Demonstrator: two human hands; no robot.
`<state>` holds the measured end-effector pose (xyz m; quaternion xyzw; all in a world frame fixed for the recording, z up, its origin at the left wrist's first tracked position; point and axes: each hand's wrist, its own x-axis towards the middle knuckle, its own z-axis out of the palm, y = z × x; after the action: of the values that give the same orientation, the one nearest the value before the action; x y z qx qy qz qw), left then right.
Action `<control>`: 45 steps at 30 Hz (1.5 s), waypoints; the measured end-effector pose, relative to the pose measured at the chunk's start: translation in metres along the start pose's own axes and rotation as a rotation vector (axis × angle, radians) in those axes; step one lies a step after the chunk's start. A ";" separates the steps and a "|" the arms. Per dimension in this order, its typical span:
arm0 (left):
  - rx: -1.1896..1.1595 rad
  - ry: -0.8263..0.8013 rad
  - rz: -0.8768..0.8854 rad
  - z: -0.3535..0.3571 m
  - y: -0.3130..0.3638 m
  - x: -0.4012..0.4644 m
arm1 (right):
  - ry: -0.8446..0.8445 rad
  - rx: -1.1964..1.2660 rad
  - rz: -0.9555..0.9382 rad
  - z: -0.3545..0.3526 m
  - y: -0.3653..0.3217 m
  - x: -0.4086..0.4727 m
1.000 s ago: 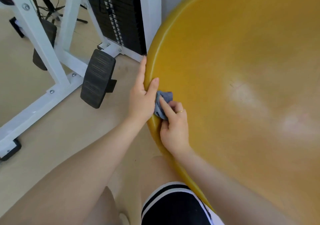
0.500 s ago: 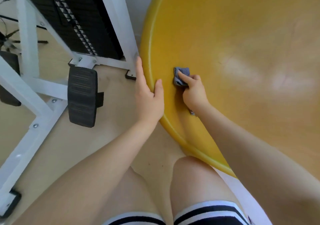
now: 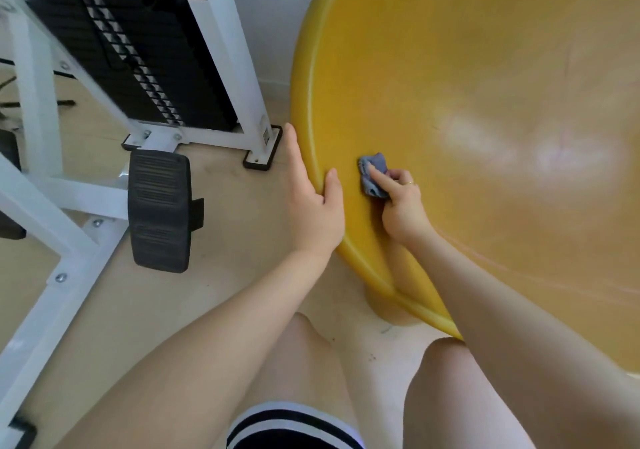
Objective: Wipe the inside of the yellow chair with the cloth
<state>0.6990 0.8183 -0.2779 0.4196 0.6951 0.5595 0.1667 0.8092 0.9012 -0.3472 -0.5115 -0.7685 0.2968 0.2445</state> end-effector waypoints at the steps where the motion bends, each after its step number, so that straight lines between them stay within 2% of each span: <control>1: 0.010 -0.010 0.008 0.000 0.000 -0.001 | -0.042 -0.085 0.034 -0.006 0.005 0.007; 3: 0.097 -0.002 0.051 0.000 0.000 -0.001 | -0.156 -0.212 0.116 -0.021 0.009 0.018; 6: 0.369 0.066 0.195 -0.002 -0.002 -0.004 | -0.239 -0.157 0.102 -0.031 -0.003 0.016; 10: 0.717 0.054 0.387 -0.004 -0.002 -0.002 | -0.181 0.010 -0.035 -0.024 -0.017 -0.029; 15: 1.230 -0.216 0.556 -0.007 0.007 -0.002 | -0.088 -0.007 -0.159 -0.010 -0.002 -0.044; 17: 1.320 -0.295 0.568 -0.007 0.015 -0.005 | -0.054 -0.080 -0.079 -0.009 0.012 -0.033; 22: 1.630 -0.702 0.464 0.010 0.032 -0.003 | -0.045 -0.328 0.155 -0.017 0.038 -0.011; 26: 1.644 -0.831 0.326 0.022 0.034 -0.004 | -0.133 -0.264 0.043 -0.024 0.044 -0.022; 30: 1.677 -0.922 0.304 0.026 0.034 -0.008 | -0.244 -0.090 -0.158 -0.038 0.038 -0.066; 34: 1.671 -0.955 0.303 0.027 0.033 -0.009 | -0.276 -0.138 -0.239 -0.042 0.047 -0.068; 37: 1.674 -0.996 0.299 0.029 0.032 -0.010 | -0.172 -0.224 -0.175 -0.037 0.062 -0.038; 41: 1.667 -1.045 0.260 0.035 0.034 -0.008 | -0.087 -0.353 0.020 -0.033 0.072 -0.008; 43: 1.672 -1.060 0.238 0.038 0.035 -0.008 | -0.109 -0.304 0.050 -0.035 0.068 -0.009; 45: 1.676 -1.075 0.219 0.040 0.036 -0.009 | -0.193 -0.207 -0.008 -0.040 0.060 -0.024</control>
<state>0.7471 0.8378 -0.2600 0.6607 0.6547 -0.3628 0.0568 0.8832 0.9051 -0.3632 -0.4998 -0.8171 0.2627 0.1165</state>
